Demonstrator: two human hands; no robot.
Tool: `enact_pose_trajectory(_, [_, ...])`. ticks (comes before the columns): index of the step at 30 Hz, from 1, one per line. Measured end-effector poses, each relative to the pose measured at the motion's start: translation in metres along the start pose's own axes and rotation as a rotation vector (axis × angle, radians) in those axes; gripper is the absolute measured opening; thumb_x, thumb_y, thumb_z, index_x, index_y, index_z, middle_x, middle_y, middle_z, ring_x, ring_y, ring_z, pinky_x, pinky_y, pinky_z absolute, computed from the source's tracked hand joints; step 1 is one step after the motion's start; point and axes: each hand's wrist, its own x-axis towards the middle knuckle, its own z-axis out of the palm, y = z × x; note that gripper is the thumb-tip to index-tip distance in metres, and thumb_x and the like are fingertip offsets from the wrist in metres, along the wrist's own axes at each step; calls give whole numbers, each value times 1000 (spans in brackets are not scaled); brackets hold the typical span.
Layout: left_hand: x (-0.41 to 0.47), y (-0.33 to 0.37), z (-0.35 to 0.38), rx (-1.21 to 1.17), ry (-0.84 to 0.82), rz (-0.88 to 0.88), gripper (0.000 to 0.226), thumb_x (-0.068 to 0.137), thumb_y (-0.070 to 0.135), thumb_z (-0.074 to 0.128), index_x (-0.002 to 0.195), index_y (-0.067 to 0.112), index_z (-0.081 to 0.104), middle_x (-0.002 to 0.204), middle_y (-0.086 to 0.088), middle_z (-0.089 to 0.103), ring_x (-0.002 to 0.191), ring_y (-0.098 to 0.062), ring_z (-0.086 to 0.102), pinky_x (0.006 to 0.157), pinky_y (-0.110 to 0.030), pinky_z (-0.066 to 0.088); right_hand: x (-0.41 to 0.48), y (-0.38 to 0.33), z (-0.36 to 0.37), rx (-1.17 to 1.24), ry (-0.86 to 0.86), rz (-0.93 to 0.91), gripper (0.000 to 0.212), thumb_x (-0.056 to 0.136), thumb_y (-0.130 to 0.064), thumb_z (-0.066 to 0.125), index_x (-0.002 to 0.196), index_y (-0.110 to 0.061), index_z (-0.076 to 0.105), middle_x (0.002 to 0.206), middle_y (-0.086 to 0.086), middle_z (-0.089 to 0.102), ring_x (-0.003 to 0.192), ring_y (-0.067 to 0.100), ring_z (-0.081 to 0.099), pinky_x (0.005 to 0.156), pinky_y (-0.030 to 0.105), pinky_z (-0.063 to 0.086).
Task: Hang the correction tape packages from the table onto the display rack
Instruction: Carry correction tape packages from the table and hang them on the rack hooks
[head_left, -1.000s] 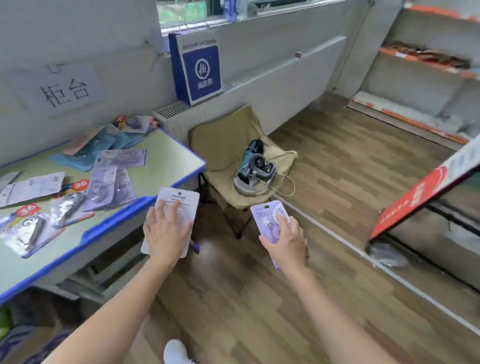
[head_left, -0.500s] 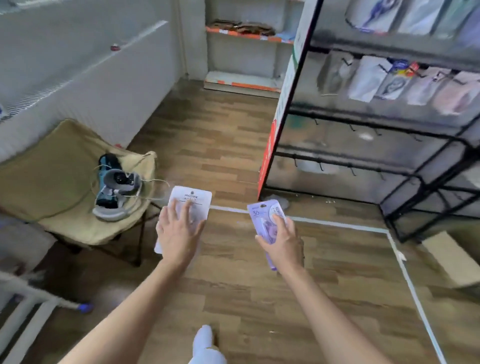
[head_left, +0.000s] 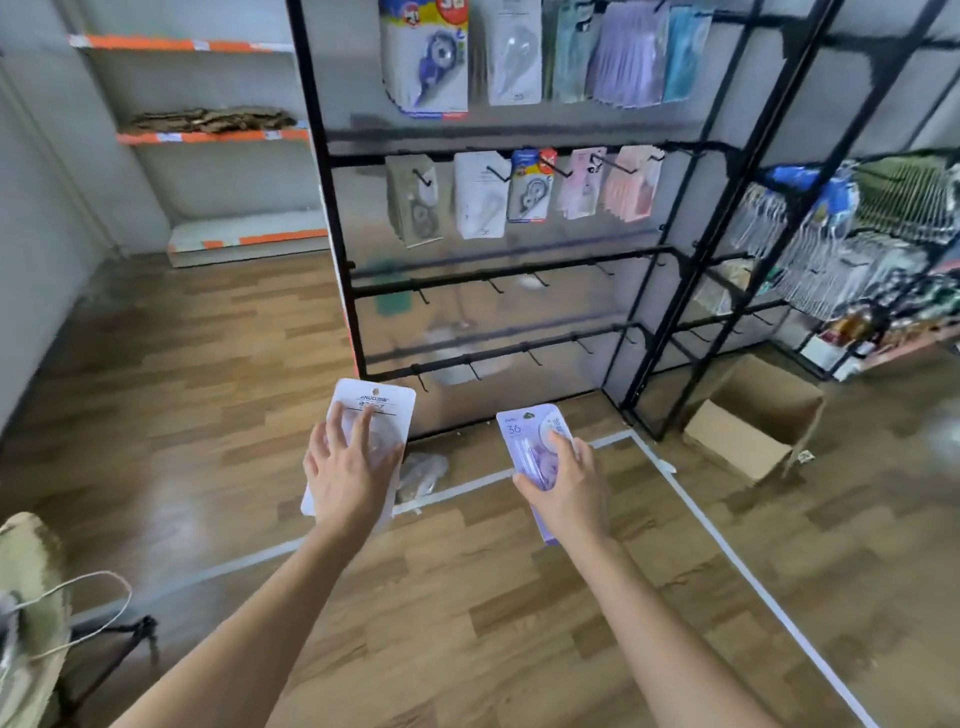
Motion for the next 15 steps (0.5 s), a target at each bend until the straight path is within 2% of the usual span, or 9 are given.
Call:
enact_pose_trajectory(4, [42, 49, 35, -20, -35, 72, 57, 90, 43, 57, 142, 27, 38, 155, -6, 18, 138, -29, 15, 109, -42, 15, 53, 28, -23, -12, 75, 35, 57, 79, -39, 70, 127, -20, 47, 119, 1, 45, 104, 22, 47, 72, 32, 45])
enact_pose_trajectory(7, [72, 88, 63, -31, -29, 91, 59, 90, 44, 57, 143, 28, 37, 157, -7, 14, 139, -29, 13, 108, -42, 15, 98, 54, -40, 1, 143, 27, 54, 75, -36, 74, 120, -18, 50, 108, 1, 47, 99, 24, 48, 65, 29, 38])
enact_pose_trajectory(9, [93, 119, 82, -46, -13, 82, 60, 90, 44, 57, 144, 28, 35, 157, -7, 11, 139, -28, 12, 109, -43, 15, 132, 72, -53, -7, 163, 27, 55, 75, -36, 75, 120, -18, 49, 110, 3, 48, 99, 23, 46, 65, 28, 34])
enact_pose_trajectory(12, [123, 170, 109, -74, 19, 80, 61, 91, 45, 55, 145, 28, 33, 158, -8, 10, 140, -28, 10, 110, -44, 13, 187, 99, -78, -17, 201, -17, 55, 75, -37, 74, 120, -18, 49, 114, 5, 49, 101, 24, 46, 69, 31, 41])
enact_pose_trajectory(15, [145, 220, 132, -103, 32, 67, 61, 91, 44, 55, 146, 28, 32, 158, -8, 8, 141, -28, 8, 111, -44, 12, 240, 123, -105, -14, 199, -45, 56, 78, -38, 73, 124, -19, 46, 119, 4, 47, 105, 23, 46, 68, 29, 40])
